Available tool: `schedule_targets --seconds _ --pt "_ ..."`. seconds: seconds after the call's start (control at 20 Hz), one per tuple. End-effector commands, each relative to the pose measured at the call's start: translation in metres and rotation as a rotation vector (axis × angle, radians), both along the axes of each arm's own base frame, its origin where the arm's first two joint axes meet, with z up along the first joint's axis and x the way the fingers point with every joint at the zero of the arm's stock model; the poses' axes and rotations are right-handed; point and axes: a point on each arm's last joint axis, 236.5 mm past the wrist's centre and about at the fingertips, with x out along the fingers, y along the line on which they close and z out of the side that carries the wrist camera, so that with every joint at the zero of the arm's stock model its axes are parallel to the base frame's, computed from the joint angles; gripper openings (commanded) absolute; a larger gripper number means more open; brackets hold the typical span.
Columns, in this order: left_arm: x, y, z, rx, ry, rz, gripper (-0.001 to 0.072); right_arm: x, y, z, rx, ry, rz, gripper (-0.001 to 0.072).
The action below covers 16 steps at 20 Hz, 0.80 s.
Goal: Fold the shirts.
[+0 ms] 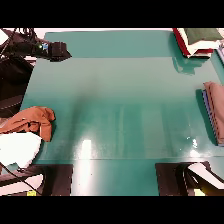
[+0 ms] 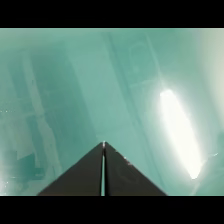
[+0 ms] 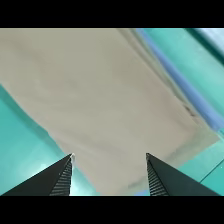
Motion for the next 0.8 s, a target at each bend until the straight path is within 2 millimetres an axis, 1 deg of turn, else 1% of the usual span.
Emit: schedule_targets --seconds 0.0,0.1,0.15,0.25,0.35,0.4,0.45,0.55,0.65,0.7,0.75 --pt "0.000 0.000 0.001 0.001 -0.006 -0.002 0.0024 0.032 0.019 0.031 -0.027 -0.165 0.042 0.0527" --pt "0.000 0.000 0.001 -0.001 -0.005 -0.002 0.0024 0.083 0.064 0.055 0.019 -0.312 0.180 0.0526" --pt "0.002 0.000 0.002 -0.003 -0.011 0.001 0.0024 0.104 0.093 0.064 0.046 -0.358 0.262 0.0526" --pt "0.002 0.001 0.002 0.004 -0.013 0.003 0.0024 0.137 0.158 0.075 0.088 -0.399 0.451 0.0525" --pt "0.002 0.003 0.000 0.015 -0.014 0.007 0.0024 0.158 0.224 0.078 0.116 -0.400 0.639 0.0525" --pt "0.003 0.003 0.001 0.013 -0.015 0.008 0.0024 0.164 0.256 0.078 0.128 -0.398 0.729 0.0524" --pt "0.004 0.003 0.002 0.010 -0.023 0.011 0.0024 0.168 0.285 0.079 0.138 -0.402 0.804 0.0524" --pt "0.007 0.004 0.006 0.005 -0.039 0.019 0.0024 0.173 0.335 0.083 0.152 -0.421 0.932 0.0523" --pt "0.012 0.004 0.010 -0.003 -0.062 0.030 0.0024 0.172 0.374 0.088 0.158 -0.445 1.029 0.0493" --pt "0.014 0.005 0.013 -0.007 -0.076 0.038 0.0024 0.171 0.390 0.091 0.161 -0.458 1.065 0.0473" --pt "0.017 0.005 0.015 -0.012 -0.090 0.044 0.0024 0.170 0.401 0.093 0.163 -0.469 1.091 0.0281"
